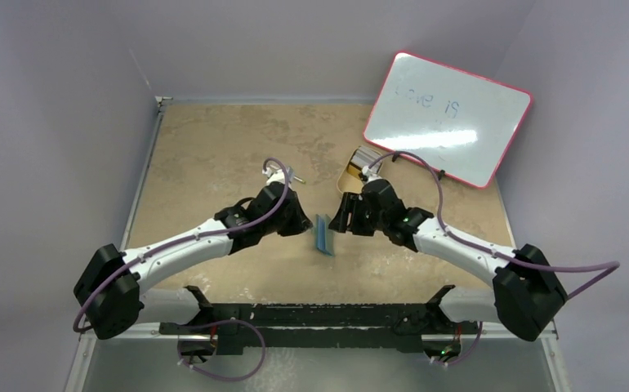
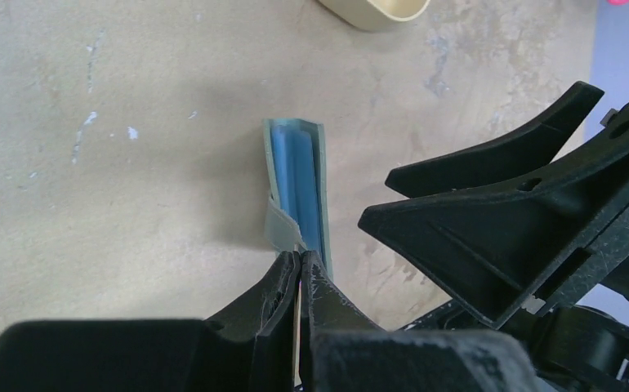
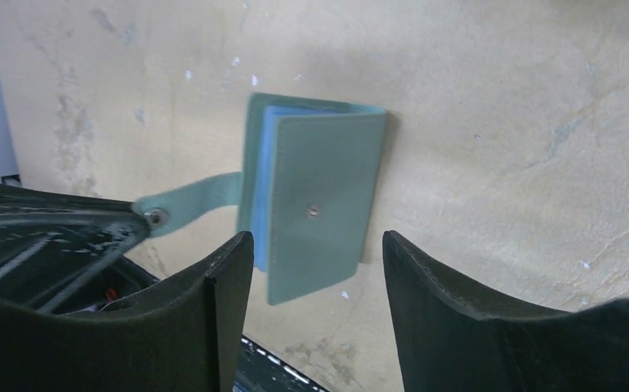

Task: Put the credit cards into the card holder
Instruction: Open the card holder at the center of the board.

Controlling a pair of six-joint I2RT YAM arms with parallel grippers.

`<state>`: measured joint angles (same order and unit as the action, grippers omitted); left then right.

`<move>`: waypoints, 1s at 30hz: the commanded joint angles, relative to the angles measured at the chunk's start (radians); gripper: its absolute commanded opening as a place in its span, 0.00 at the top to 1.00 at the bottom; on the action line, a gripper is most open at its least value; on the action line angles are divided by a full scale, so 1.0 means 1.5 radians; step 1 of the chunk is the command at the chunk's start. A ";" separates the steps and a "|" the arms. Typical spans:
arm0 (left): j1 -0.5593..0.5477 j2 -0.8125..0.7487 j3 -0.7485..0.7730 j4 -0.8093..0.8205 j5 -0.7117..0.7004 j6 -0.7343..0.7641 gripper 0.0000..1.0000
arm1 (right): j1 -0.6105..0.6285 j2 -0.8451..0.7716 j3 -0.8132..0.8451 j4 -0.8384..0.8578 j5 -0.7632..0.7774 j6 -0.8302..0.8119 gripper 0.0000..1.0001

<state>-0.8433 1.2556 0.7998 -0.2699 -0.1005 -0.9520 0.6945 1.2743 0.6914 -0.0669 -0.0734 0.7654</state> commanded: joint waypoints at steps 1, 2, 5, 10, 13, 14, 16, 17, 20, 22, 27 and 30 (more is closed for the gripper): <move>0.006 -0.006 -0.002 0.056 0.039 -0.021 1.00 | 0.003 -0.012 0.028 0.009 -0.015 -0.006 0.37; 0.006 -0.007 -0.004 0.063 0.043 -0.024 1.00 | 0.003 -0.009 0.028 0.013 -0.019 -0.005 0.37; 0.006 -0.011 -0.010 0.071 0.045 -0.031 1.00 | 0.003 0.002 0.029 0.022 -0.025 -0.002 0.36; 0.006 -0.014 -0.016 0.075 0.043 -0.035 1.00 | 0.004 0.022 0.030 0.039 -0.043 0.000 0.36; 0.006 -0.014 -0.015 0.076 0.043 -0.036 1.00 | 0.004 0.031 0.035 0.037 -0.039 0.000 0.35; 0.006 -0.013 -0.015 0.076 0.043 -0.036 1.00 | 0.004 0.034 0.036 0.034 -0.034 -0.001 0.35; 0.006 -0.014 -0.015 0.077 0.043 -0.037 1.00 | 0.004 0.042 0.037 0.031 -0.030 -0.005 0.34; 0.006 -0.014 -0.014 0.077 0.042 -0.037 1.00 | 0.004 0.047 0.038 0.027 -0.029 -0.008 0.34; 0.006 -0.014 -0.010 0.052 0.021 -0.031 1.00 | 0.004 0.063 0.051 -0.020 0.020 -0.019 0.37; 0.007 -0.013 -0.007 0.011 -0.018 -0.025 1.00 | 0.004 0.064 0.054 -0.058 0.043 -0.024 0.41; 0.023 0.004 -0.036 -0.058 -0.079 -0.017 1.00 | 0.003 0.051 0.017 -0.078 0.093 -0.026 0.56; 0.027 0.009 -0.065 -0.042 -0.065 -0.021 1.00 | 0.003 0.064 -0.013 -0.054 0.088 -0.023 0.65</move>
<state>-0.8173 1.2587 0.7517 -0.3130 -0.1627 -0.9848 0.6956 1.3724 0.7158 -0.1436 0.0067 0.7391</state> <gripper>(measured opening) 0.009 0.397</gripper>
